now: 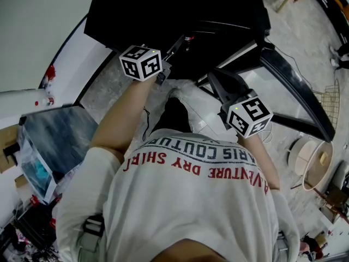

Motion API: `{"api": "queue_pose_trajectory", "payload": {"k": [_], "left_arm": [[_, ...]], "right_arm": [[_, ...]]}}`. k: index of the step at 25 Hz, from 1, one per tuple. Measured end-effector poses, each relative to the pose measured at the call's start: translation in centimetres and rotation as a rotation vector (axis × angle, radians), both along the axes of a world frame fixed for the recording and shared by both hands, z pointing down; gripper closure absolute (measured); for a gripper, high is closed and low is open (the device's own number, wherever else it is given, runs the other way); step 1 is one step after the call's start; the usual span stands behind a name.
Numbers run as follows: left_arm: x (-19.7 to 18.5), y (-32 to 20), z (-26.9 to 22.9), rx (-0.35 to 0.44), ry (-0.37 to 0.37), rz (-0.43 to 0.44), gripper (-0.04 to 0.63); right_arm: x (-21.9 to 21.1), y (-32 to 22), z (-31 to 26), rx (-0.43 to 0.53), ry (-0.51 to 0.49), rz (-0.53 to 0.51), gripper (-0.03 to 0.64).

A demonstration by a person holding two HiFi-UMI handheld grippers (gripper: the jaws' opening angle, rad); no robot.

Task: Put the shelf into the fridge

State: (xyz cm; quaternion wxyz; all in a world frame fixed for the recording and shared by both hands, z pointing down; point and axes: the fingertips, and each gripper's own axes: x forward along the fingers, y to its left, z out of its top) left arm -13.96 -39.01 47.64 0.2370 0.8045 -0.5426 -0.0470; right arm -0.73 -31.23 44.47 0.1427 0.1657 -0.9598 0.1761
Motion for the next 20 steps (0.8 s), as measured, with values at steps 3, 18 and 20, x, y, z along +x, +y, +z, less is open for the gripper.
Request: {"api": "queue_pose_trajectory", "payload": {"k": [3, 18, 20], "left_arm": [[-0.1, -0.2, -0.1, 0.002, 0.002, -0.008, 0.453], [0.1, 2.3, 0.3, -0.040, -0.017, -0.045, 0.437], [1.0, 3.7, -0.4, -0.043, -0.013, -0.030, 0.436]], "right_arm": [[0.0, 0.1, 0.0, 0.004, 0.004, 0.001, 0.591], [0.9, 1.2, -0.8, 0.010, -0.006, -0.016, 0.591], [1.4, 1.5, -1.4, 0.016, -0.014, -0.018, 0.591]]}}
